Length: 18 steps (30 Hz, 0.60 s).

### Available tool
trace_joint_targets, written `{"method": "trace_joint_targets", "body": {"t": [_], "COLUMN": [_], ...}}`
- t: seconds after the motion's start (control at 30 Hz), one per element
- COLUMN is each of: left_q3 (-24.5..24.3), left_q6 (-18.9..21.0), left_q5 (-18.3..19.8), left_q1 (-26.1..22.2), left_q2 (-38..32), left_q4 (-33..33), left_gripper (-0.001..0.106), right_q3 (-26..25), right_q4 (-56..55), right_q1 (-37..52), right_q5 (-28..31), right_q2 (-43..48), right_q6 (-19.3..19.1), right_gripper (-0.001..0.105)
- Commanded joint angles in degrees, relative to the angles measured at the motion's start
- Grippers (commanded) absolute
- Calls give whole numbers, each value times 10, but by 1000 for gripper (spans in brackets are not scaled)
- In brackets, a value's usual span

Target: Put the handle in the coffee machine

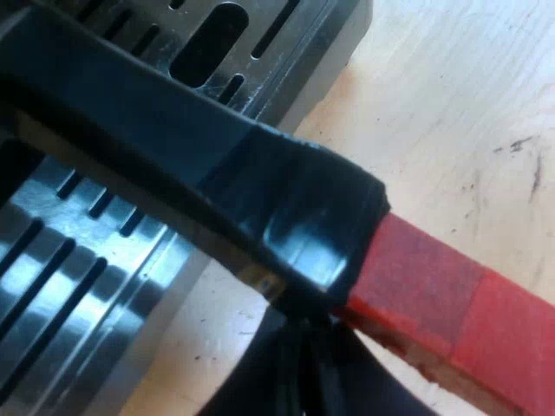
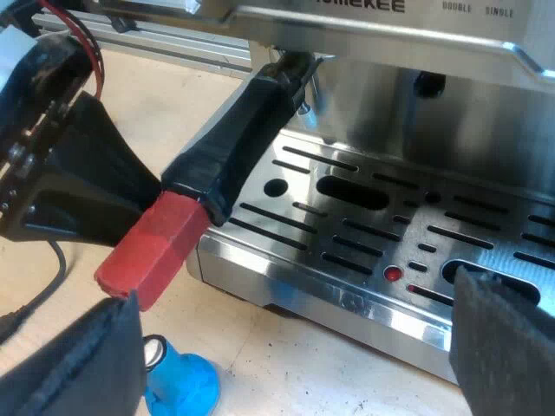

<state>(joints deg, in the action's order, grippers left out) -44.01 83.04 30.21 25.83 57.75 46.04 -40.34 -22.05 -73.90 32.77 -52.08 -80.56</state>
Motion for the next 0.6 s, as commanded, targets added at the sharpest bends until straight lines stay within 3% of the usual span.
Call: {"method": "trace_joint_targets", "body": {"t": [0.03,0.07,0.13,0.2,0.23,0.27,0.37,0.4,0.43,0.47,0.57,0.6], "left_q3": [-17,-17,-17,-17,-17,-17,-17,-17,-17,-17,-25,-29], "left_q6": [7,4,-68,-87,-135,-139,-139,-139,-125,-117,-107,-102], "left_q5": [94,89,37,28,5,3,3,3,-4,-8,-15,-15], "left_q1": [-18,-22,-53,-63,-86,-93,-121,-124,-135,-141,-155,-159], "left_q2": [-21,-23,-44,-49,-70,-76,-111,-116,-140,-152,-185,-192], "left_q4": [-39,-34,16,28,61,67,81,82,88,93,102,104], "left_gripper": [0,0,0,0,1,1,20,22,43,54,72,74], "right_q3": [-2,-2,-2,-6,-9,-11,-21,-23,-37,-48,-83,-92], "right_q4": [5,9,17,17,17,17,12,10,-5,-19,-72,-86], "right_q1": [1,3,6,15,20,25,41,45,60,67,84,87], "right_q5": [-1,-1,-1,-10,-26,-38,-63,-67,-96,-108,-119,-121], "right_q2": [5,5,5,5,5,5,5,5,5,5,5,5], "right_q6": [-1,-1,-1,-1,-1,-1,-3,-4,-23,-34,-55,-56], "right_gripper": [74,74,74,74,74,74,74,74,74,74,74,74]}}
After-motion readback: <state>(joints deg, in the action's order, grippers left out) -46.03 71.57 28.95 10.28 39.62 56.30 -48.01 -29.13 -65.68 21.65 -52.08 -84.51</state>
